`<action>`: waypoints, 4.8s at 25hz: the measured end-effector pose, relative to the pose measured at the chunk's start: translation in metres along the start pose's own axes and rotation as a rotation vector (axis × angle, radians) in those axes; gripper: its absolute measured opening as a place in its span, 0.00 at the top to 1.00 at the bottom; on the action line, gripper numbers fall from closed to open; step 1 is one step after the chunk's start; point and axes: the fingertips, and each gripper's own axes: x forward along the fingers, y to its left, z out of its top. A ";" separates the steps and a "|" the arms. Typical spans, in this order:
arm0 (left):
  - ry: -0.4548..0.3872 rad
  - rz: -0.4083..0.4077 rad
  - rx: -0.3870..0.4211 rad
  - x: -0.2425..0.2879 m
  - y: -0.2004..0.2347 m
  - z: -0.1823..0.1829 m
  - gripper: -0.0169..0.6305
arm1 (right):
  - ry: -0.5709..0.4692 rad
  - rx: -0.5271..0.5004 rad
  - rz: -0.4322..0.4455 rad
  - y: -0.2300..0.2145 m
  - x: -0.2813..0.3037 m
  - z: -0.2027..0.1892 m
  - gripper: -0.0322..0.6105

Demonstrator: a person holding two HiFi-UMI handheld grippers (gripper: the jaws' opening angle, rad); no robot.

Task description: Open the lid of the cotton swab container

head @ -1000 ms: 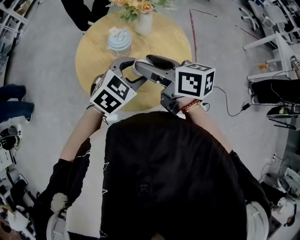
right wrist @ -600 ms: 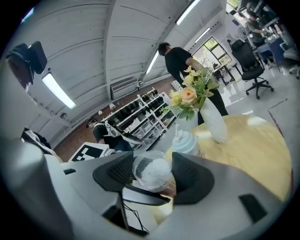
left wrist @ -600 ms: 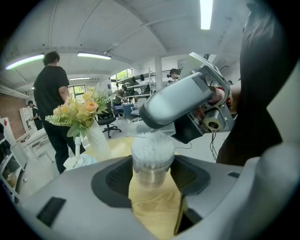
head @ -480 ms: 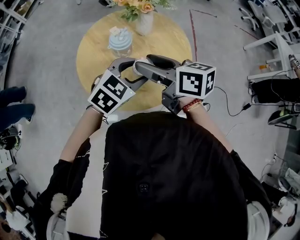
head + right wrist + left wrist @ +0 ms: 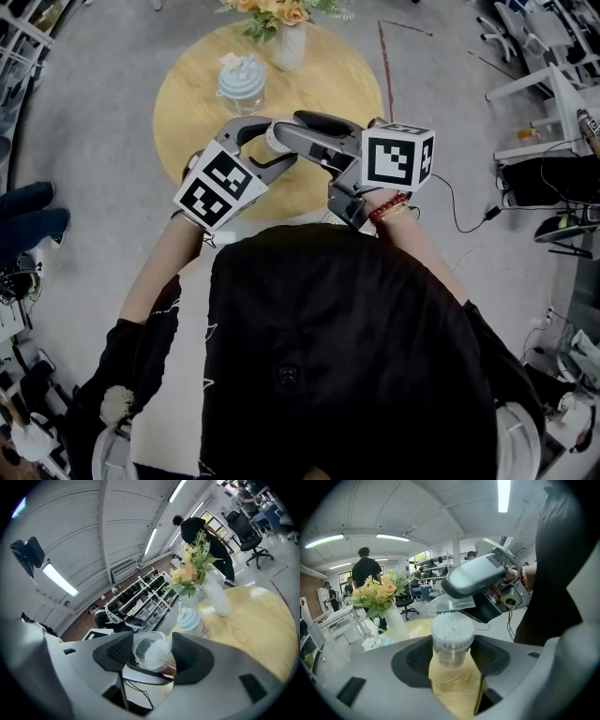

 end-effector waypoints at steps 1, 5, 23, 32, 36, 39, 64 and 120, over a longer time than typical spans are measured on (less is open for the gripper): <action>-0.006 -0.003 0.001 0.000 0.000 0.000 0.57 | -0.001 0.010 0.007 0.000 0.000 0.000 0.54; -0.021 -0.014 0.004 -0.002 -0.004 0.001 0.58 | 0.003 0.063 0.033 0.004 -0.003 -0.003 0.54; -0.090 -0.067 -0.005 -0.008 -0.008 0.005 0.58 | -0.167 0.565 0.258 -0.001 -0.012 0.008 0.55; -0.101 -0.083 -0.014 -0.012 -0.011 0.005 0.58 | -0.237 0.708 0.315 -0.004 -0.017 0.008 0.54; -0.108 -0.087 -0.010 -0.013 -0.012 0.007 0.58 | -0.264 0.714 0.321 -0.007 -0.020 0.010 0.53; -0.119 -0.090 -0.014 -0.013 -0.014 0.008 0.58 | -0.276 0.704 0.324 -0.007 -0.021 0.011 0.54; -0.182 -0.146 -0.020 -0.017 -0.020 0.018 0.58 | -0.322 0.582 0.228 -0.026 -0.036 0.031 0.57; -0.286 -0.249 -0.033 -0.028 -0.048 0.037 0.58 | -0.314 0.662 0.038 -0.077 -0.056 -0.012 0.69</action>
